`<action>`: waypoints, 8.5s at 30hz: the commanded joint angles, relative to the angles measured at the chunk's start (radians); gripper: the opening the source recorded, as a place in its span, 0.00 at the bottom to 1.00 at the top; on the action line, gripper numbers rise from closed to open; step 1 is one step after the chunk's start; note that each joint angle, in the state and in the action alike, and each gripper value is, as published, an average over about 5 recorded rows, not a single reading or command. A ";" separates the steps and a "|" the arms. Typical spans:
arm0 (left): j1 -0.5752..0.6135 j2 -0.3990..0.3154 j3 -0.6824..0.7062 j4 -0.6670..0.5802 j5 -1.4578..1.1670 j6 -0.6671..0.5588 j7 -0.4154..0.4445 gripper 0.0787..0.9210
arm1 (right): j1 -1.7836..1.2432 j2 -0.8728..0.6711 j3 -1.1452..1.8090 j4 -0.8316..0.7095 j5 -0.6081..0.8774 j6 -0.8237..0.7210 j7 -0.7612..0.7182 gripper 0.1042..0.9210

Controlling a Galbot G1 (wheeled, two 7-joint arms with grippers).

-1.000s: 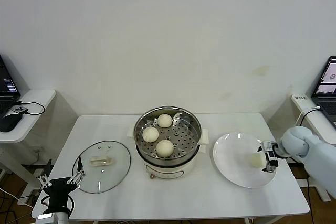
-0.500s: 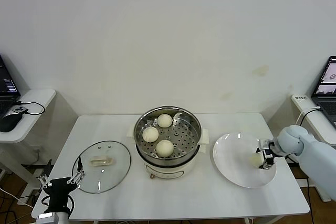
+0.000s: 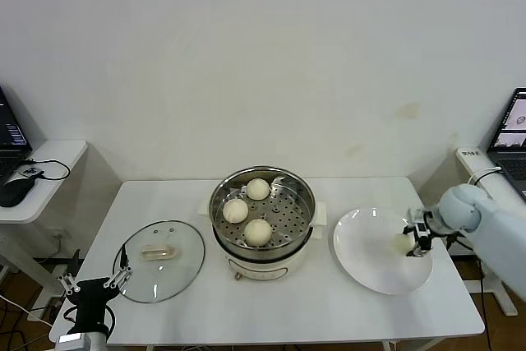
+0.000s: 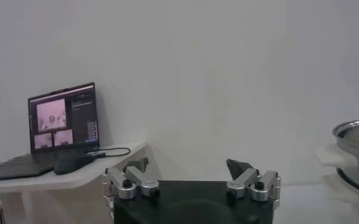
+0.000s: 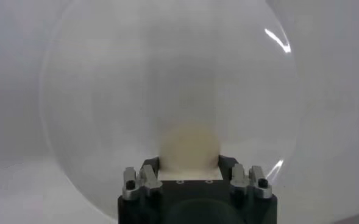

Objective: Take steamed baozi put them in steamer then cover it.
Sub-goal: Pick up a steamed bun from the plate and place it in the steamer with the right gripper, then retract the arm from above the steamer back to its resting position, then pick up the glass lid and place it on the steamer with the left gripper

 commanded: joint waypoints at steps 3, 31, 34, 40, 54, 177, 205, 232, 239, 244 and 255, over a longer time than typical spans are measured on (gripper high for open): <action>-0.003 -0.002 0.006 -0.002 0.000 0.000 0.000 0.88 | 0.467 -0.053 -0.309 0.138 0.255 -0.103 -0.039 0.62; -0.002 -0.011 -0.014 -0.031 -0.005 0.000 -0.003 0.88 | 0.768 0.512 -0.692 0.094 0.685 -0.390 0.187 0.63; 0.000 -0.014 -0.016 -0.034 -0.007 -0.001 -0.003 0.88 | 0.740 0.531 -0.698 0.083 0.668 -0.405 0.193 0.63; -0.001 -0.015 -0.019 -0.036 -0.013 -0.002 -0.005 0.88 | 0.692 0.546 -0.707 0.055 0.627 -0.420 0.195 0.63; -0.010 -0.013 -0.019 -0.028 -0.019 -0.001 -0.005 0.88 | 0.618 0.542 -0.686 0.011 0.522 -0.415 0.201 0.63; -0.482 0.154 0.112 0.677 1.342 -0.164 0.160 0.82 | -1.348 0.917 1.441 0.690 0.374 0.467 0.963 0.88; -0.441 0.096 0.054 0.651 1.379 -0.180 -0.032 0.05 | -1.336 0.920 1.435 0.668 0.376 0.500 0.957 0.88; -0.154 0.269 -0.075 -0.060 1.175 0.065 0.295 0.05 | -1.357 0.911 1.378 0.671 0.326 0.508 0.954 0.88; -0.252 0.334 0.111 -0.129 1.150 0.186 0.361 0.05 | -1.351 0.926 1.344 0.653 0.246 0.526 0.956 0.88; -0.369 0.362 0.240 -0.088 1.134 0.247 0.377 0.05 | -1.347 0.945 1.316 0.629 0.182 0.549 0.967 0.88; -0.628 0.260 0.523 0.053 1.270 0.342 0.458 0.05 | -1.331 0.993 1.261 0.568 0.048 0.594 1.016 0.88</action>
